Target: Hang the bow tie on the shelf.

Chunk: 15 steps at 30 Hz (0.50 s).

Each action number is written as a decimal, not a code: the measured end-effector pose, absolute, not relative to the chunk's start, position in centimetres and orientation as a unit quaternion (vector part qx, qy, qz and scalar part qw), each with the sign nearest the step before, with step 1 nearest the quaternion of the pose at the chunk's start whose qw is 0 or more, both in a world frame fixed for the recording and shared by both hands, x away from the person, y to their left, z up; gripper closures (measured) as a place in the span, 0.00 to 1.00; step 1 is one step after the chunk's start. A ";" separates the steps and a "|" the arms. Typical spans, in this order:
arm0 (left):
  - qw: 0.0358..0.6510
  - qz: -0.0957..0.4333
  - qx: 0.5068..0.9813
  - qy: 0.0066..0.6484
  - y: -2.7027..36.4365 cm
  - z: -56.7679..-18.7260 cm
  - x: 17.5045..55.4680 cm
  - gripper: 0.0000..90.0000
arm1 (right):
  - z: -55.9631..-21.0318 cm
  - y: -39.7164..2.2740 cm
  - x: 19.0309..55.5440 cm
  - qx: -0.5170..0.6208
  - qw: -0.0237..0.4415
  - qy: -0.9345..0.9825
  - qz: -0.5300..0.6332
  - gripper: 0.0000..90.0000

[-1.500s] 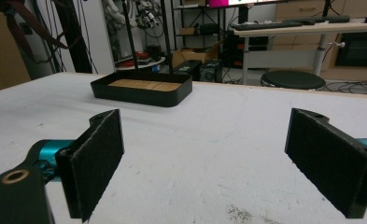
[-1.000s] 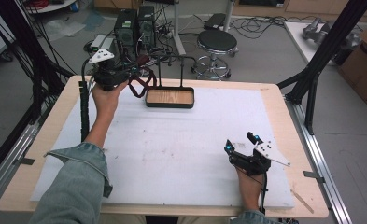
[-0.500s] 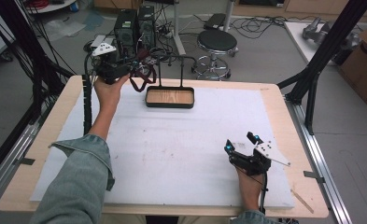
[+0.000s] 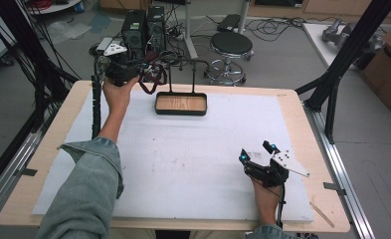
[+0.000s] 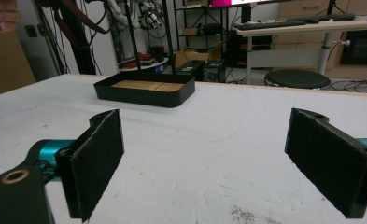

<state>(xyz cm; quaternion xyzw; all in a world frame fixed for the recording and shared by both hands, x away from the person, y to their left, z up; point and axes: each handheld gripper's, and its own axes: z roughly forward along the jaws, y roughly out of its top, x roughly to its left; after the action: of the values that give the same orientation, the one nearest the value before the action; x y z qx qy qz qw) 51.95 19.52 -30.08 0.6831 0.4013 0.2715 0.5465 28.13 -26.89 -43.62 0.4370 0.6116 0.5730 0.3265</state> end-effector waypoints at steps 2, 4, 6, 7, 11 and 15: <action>0.536 0.274 0.688 0.405 19.5 -30.4 52.1 0.84 | -43.6 -26.9 28.1 0.437 0.326 0.612 0.573 0.12; 0.531 0.275 0.693 0.403 19.5 -30.7 52.1 0.84 | -43.6 -26.9 28.2 0.436 0.327 0.612 0.573 0.12; 0.527 0.276 0.695 0.404 19.5 -31.0 52.1 0.84 | -43.6 -26.9 28.2 0.435 0.328 0.613 0.573 0.12; 0.527 0.276 0.695 0.404 19.5 -31.0 52.1 0.84 | -43.6 -26.9 28.2 0.435 0.327 0.613 0.573 0.12; 0.522 0.276 0.697 0.407 19.8 -31.6 52.1 0.84 | -43.6 -26.9 28.1 0.436 0.327 0.613 0.572 0.12; 0.521 0.275 0.695 0.412 20.3 -32.1 52.1 0.84 | -43.6 -26.9 28.2 0.434 0.328 0.614 0.572 0.12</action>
<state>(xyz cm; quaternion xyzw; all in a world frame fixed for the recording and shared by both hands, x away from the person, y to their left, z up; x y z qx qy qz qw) 52.14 20.28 -32.09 0.6955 0.4115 0.2747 0.5210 28.19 -26.89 -43.63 0.4338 0.6136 0.5724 0.3281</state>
